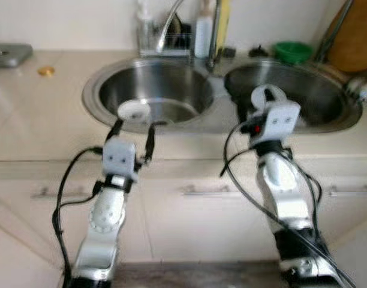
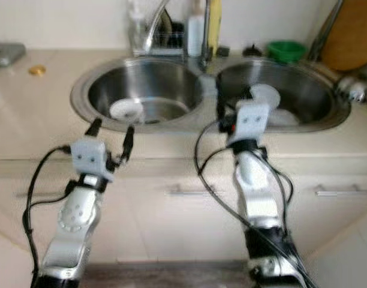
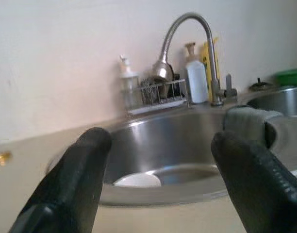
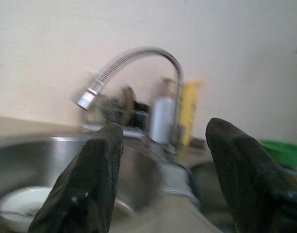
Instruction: Kitchen organization
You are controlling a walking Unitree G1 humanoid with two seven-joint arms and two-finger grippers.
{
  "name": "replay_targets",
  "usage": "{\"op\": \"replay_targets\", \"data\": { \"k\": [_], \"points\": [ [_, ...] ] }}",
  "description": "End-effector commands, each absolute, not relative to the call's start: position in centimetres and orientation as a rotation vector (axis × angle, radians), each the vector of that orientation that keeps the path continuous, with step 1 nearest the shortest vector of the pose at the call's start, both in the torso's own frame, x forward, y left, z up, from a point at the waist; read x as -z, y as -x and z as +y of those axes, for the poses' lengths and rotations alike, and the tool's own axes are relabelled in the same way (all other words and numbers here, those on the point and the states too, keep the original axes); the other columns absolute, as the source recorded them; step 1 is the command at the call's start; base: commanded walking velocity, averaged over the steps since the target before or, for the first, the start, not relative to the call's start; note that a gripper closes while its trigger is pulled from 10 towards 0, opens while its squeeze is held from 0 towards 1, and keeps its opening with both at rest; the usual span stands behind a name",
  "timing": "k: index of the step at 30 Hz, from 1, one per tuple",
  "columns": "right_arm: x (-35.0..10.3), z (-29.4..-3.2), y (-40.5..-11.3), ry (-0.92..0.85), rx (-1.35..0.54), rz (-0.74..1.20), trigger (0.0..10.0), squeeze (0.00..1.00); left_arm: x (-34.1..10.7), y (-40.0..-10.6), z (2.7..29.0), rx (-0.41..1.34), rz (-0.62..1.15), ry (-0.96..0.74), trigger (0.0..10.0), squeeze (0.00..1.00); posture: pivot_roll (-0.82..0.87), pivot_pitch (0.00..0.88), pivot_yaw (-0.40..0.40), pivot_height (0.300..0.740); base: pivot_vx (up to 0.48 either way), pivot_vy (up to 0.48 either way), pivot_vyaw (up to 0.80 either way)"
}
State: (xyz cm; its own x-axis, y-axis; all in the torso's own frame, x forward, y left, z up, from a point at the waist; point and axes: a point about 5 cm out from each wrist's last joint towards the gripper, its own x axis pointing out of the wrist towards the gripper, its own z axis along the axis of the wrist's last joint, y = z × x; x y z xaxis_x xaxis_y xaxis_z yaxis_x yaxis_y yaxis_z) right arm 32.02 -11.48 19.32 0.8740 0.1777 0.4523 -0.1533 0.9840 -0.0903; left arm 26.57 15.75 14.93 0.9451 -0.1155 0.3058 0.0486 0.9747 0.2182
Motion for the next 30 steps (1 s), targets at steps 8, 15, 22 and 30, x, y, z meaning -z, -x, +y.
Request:
{"op": "replay_targets", "data": {
  "k": [8, 15, 22, 30],
  "points": [
    [-20.0, -13.2, -31.2, 0.082, -0.138, -0.515, 10.0, 0.0, -15.6, -26.7, 14.7, 0.109, -0.367, -0.196, 10.0, 0.0, 0.04, 0.006, -0.04, 0.74, 0.0, 0.319, -0.8],
    [-20.1, -13.1, -30.9, 0.085, -0.145, -0.523, 10.0, 0.0, -15.7, -26.7, 14.7, 0.105, -0.38, -0.204, 10.0, 0.0, 0.04, 0.005, -0.039, 0.74, 0.0, 0.0, -0.8],
    [-20.1, -13.1, -30.7, 0.091, -0.146, -0.53, 10.0, 0.0, -15.7, -26.6, 14.7, 0.109, -0.38, -0.218, 10.0, 0.0, 0.04, 0.006, -0.037, 0.74, 0.0, 0.0, -0.8],
    [-20.0, -13.2, -30.5, 0.095, -0.135, -0.534, 10.0, 0.0, -15.6, -26.7, 14.5, 0.12, -0.375, -0.228, 10.0, 0.0, 0.03, 0.006, -0.035, 0.74, 0.0, -0.297, -0.8]
  ]
}}
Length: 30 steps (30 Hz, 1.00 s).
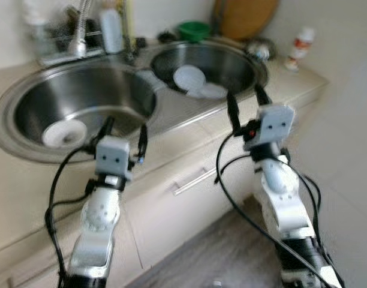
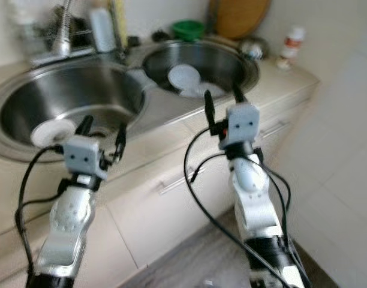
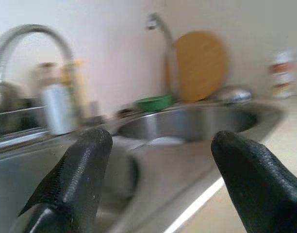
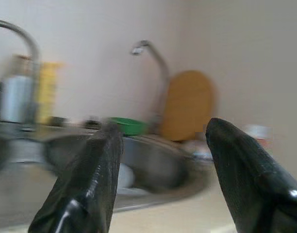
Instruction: Kitchen organization
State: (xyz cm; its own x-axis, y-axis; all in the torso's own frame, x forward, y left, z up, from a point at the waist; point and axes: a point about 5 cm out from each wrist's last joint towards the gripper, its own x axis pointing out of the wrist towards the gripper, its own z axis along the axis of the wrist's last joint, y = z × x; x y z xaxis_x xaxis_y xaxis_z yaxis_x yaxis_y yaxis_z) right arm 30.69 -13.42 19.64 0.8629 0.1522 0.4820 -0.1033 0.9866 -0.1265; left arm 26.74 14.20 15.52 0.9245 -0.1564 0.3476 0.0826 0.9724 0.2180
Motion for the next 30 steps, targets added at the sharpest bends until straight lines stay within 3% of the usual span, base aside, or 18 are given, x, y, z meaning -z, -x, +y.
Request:
{"op": "replay_targets", "data": {
  "k": [1, 7, 12, 30],
  "points": [
    [-20.04, -13.17, -30.49, 0.095, -0.135, -0.534, 10.0, 0.0, -15.6, -26.67, 14.48, 0.12, -0.375, -0.228, 10.0, 0.0, 0.03, 0.006, -0.035, 0.74, 0.0, -0.48, -0.8],
    [-20.03, -13.2, -30.53, 0.1, -0.125, -0.535, 10.0, 0.0, -15.59, -26.7, 14.47, 0.118, -0.375, -0.224, 10.0, 0.0, 0.04, 0.005, -0.036, 0.74, 0.0, 0.0, -0.8],
    [-19.99, -13.22, -30.63, 0.104, -0.12, -0.531, 10.0, 0.0, -15.58, -26.7, 14.57, 0.114, -0.375, -0.222, 10.0, 0.0, 0.04, 0.006, -0.038, 0.74, 0.0, -0.436, -0.8],
    [-19.56, -13.32, -30.98, 0.171, -0.09, -0.506, 10.0, 0.0, -15.44, -26.67, 14.51, 0.114, -0.366, -0.22, 10.0, 0.0, 0.03, 0.007, -0.038, 0.74, 0.0, -0.055, -0.74]
  ]
}}
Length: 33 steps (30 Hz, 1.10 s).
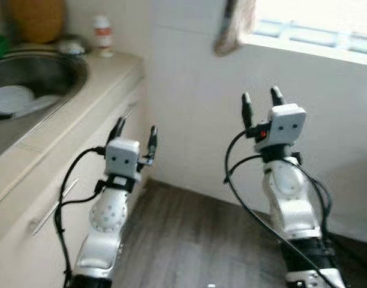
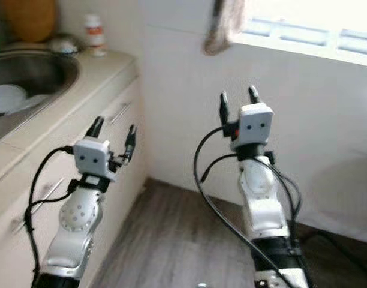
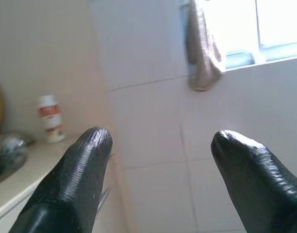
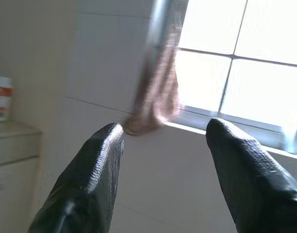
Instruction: Kitchen organization
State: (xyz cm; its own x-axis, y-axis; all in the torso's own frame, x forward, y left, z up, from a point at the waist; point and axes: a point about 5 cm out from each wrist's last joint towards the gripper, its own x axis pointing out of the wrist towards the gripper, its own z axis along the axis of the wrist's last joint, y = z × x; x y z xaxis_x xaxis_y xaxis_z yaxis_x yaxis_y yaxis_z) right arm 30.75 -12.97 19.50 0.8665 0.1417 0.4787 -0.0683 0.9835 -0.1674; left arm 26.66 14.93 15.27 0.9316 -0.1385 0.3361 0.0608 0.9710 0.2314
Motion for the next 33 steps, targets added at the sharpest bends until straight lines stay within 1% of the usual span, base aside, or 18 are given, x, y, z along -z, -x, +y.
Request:
{"op": "replay_targets", "data": {
  "k": [1, 5, 11, 12, 14, 17, 20, 24, 29, 31, 33],
  "points": [
    [-19.48, -13.3, -31.04, 0.177, -0.087, -0.5, 10.0, 0.0, -15.43, -26.67, 14.51, 0.114, -0.366, -0.22, 10.0, 0.0, 0.03, 0.007, -0.038, 0.74, 0.0, -0.465, 0.0],
    [-19.26, -13.36, -31.21, 0.16, -0.084, -0.484, 10.0, 0.0, -15.37, -26.68, 14.52, 0.113, -0.363, -0.221, 10.0, 0.0, 0.04, 0.006, -0.038, 0.74, 0.0, -0.48, 0.0],
    [-19.26, -13.41, -31.24, 0.136, -0.08, -0.477, 10.0, 0.0, -15.37, -26.67, 14.53, 0.112, -0.362, -0.219, 10.0, 0.0, 0.03, 0.007, -0.039, 0.74, 0.0, -0.48, -0.8],
    [-19.24, -13.41, -31.25, 0.153, -0.077, -0.478, 10.0, 0.0, -15.39, -26.67, 14.55, 0.108, -0.364, -0.215, 10.0, 0.0, 0.03, 0.007, -0.038, 0.74, 0.0, 0.0, -0.8],
    [-19.22, -13.42, -31.26, 0.175, -0.075, -0.478, 10.0, 0.0, -15.42, -26.67, 14.55, 0.107, -0.366, -0.211, 10.0, 0.0, 0.04, 0.007, -0.039, 0.74, 0.0, 0.0, 0.0],
    [-19.01, -13.32, -31.4, 0.142, -0.079, -0.459, 10.0, 0.0, -15.46, -26.65, 14.55, 0.105, -0.369, -0.208, 10.0, 0.0, 0.04, 0.007, -0.039, 0.74, 0.0, 0.0, -0.8],
    [-19.11, -13.35, -31.4, 0.166, -0.075, -0.463, 10.0, 0.0, -15.46, -26.64, 14.56, 0.105, -0.369, -0.208, 10.0, 0.0, 0.04, 0.007, -0.039, 0.74, 0.0, 0.0, -0.8],
    [-19.08, -13.31, -31.45, 0.205, -0.069, -0.466, 10.0, 0.0, -15.36, -26.71, 14.69, 0.1, -0.361, -0.203, 10.0, 0.0, 0.03, 0.005, -0.039, 0.74, 0.0, 0.0, 0.0],
    [-18.97, -13.32, -31.47, 0.197, -0.067, -0.46, 10.0, 0.0, -15.26, -26.73, 14.85, 0.093, -0.353, -0.209, 10.0, 0.0, 0.03, 0.008, -0.039, 0.74, 0.0, 0.0, 0.0],
    [-18.87, -13.31, -31.48, 0.188, -0.064, -0.452, 10.0, 0.0, -15.24, -26.69, 14.89, 0.093, -0.353, -0.211, 10.0, 0.0, 0.03, 0.007, -0.039, 0.74, 0.375, 0.0, 0.0],
    [-18.84, -13.28, -31.51, 0.185, -0.065, -0.447, 10.0, 0.0, -15.26, -26.69, 14.91, 0.093, -0.354, -0.212, 10.0, 0.0, 0.03, 0.007, -0.039, 0.74, 0.399, 0.0, -0.65]
  ]
}}
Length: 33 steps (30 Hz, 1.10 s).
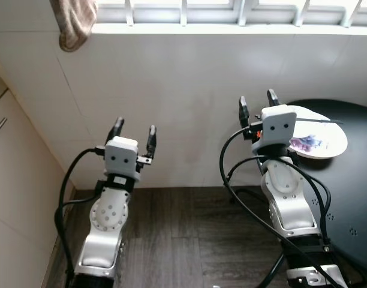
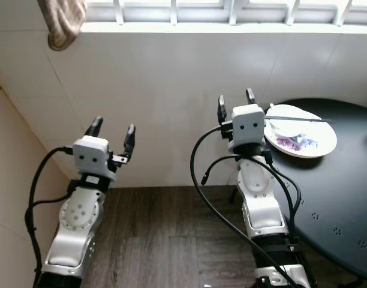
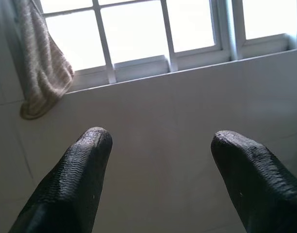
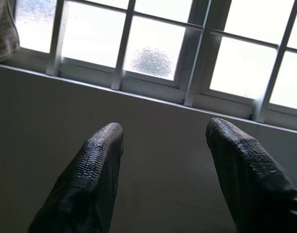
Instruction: Kitchen organization
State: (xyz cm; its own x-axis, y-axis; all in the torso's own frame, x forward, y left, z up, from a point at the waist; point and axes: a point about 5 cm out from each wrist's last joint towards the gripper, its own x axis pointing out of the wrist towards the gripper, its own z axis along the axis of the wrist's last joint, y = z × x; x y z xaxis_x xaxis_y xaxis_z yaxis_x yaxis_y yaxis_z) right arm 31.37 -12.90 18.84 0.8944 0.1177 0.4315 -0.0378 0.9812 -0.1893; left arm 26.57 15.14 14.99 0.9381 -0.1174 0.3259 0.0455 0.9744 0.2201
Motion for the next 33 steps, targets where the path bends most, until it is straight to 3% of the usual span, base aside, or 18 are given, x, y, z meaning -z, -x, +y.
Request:
{"op": "replay_targets", "data": {
  "k": [1, 4, 10, 33],
  "points": [
    [-18.89, -13.32, -31.52, 0.169, -0.063, -0.45, 10.0, 0.0, -15.26, -26.68, 14.9, 0.093, -0.354, -0.211, 10.0, 0.0, 0.03, 0.008, -0.039, 0.74, 0.412, 0.0, -0.8],
    [-19.04, -13.31, -31.52, 0.198, -0.06, -0.463, 10.0, 0.0, -15.27, -26.65, 14.89, 0.094, -0.356, -0.208, 10.0, 0.0, 0.03, 0.009, -0.038, 0.74, 0.405, 0.0, -0.8],
    [-18.89, -13.2, -31.51, 0.197, -0.063, -0.455, 10.0, 0.0, -15.29, -26.65, 14.88, 0.095, -0.357, -0.207, 10.0, 0.0, 0.04, 0.009, -0.039, 0.74, 0.334, 0.0, 0.0],
    [-18.29, -13.35, -32.05, 0.265, -0.057, -0.413, 10.0, 0.0, -14.99, -26.89, 14.8, 0.092, -0.321, -0.183, 10.0, 0.0, 0.03, 0.012, -0.041, 0.74, 0.0, 0.019, 0.0]
  ]
}}
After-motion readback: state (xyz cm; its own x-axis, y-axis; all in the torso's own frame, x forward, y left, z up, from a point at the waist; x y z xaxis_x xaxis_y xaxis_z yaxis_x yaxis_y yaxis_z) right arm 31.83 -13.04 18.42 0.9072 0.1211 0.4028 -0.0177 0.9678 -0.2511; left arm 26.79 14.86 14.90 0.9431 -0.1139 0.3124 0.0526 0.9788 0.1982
